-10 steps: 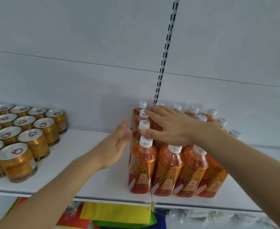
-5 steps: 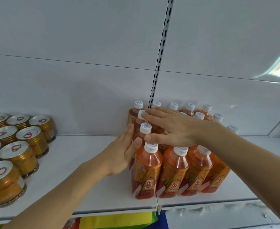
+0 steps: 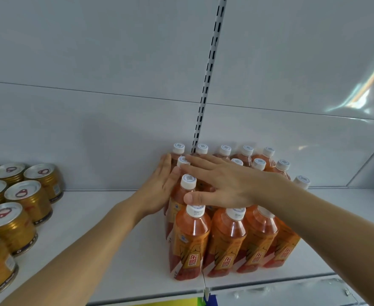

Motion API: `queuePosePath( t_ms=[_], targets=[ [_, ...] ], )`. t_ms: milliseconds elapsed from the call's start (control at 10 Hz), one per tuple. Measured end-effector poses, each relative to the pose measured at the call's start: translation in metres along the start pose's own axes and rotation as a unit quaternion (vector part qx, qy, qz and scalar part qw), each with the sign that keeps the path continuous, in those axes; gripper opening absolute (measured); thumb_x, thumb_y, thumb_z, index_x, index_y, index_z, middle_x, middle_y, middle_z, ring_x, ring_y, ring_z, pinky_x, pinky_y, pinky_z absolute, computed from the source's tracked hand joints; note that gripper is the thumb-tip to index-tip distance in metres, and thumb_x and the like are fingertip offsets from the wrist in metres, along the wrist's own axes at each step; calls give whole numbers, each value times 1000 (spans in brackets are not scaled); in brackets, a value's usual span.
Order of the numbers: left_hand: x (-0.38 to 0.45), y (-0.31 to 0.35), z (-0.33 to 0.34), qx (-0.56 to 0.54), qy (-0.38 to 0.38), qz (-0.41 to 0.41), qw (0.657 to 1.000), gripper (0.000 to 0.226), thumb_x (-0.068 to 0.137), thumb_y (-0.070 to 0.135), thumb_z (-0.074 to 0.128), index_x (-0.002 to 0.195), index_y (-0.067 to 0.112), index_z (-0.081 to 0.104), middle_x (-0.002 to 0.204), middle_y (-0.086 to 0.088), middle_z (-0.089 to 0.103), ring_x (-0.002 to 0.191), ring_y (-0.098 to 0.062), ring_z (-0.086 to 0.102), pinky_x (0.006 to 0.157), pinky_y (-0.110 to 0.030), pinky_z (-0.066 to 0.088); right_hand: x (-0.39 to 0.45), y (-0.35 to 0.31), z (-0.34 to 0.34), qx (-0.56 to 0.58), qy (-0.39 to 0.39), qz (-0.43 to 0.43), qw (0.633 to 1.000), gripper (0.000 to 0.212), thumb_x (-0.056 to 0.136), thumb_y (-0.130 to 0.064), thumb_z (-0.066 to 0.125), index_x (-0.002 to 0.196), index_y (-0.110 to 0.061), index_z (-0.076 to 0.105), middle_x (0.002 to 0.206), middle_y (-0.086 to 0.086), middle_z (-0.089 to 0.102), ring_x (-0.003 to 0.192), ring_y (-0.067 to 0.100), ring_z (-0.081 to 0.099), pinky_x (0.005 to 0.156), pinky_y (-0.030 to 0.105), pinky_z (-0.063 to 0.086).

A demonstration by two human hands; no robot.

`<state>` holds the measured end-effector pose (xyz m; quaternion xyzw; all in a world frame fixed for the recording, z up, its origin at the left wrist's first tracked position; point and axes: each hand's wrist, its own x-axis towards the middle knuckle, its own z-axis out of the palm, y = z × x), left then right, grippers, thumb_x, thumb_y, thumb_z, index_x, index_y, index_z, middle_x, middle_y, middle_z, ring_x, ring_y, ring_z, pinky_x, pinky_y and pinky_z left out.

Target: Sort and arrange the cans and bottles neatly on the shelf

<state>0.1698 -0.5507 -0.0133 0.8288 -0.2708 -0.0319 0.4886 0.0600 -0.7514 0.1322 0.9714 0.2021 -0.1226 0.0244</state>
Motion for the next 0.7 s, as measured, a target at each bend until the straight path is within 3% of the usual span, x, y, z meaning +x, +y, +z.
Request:
queuePosePath(
  t_ms=[200,400,600,700],
  targets=[
    [0,1,0,-3,-7,-5,1000,71,100,82,19,164,53,4,175,21,6,161,-2,6,131,-49,16,4,5,5,-3,13,-24,1000,104,81,-97,9,168,-42,-9,175,-17,-17,163,15,-16,132,51,-3],
    [-2,4,-4,36,-14,-34,999,80,97,86,17,164,50,-4,175,23,-4,160,0,0,132,-44,11,7,8,12,-3,31,-30,999,111,75,-102,0,168,-42,-8,176,-14,-16,163,17,-15,132,52,0],
    [-8,10,-10,49,4,-33,998,79,96,87,19,164,50,6,175,17,11,161,-6,12,130,-49,19,0,5,10,21,58,-24,998,101,84,-95,9,169,-41,-3,178,-14,-8,164,16,-11,132,51,1],
    [-16,25,-13,78,25,-43,996,86,97,83,17,168,37,6,177,11,2,161,-6,1,132,-41,7,-15,7,7,25,106,-7,994,93,91,-90,15,169,-42,-1,178,-14,-3,164,15,-8,131,48,0]
  ],
)
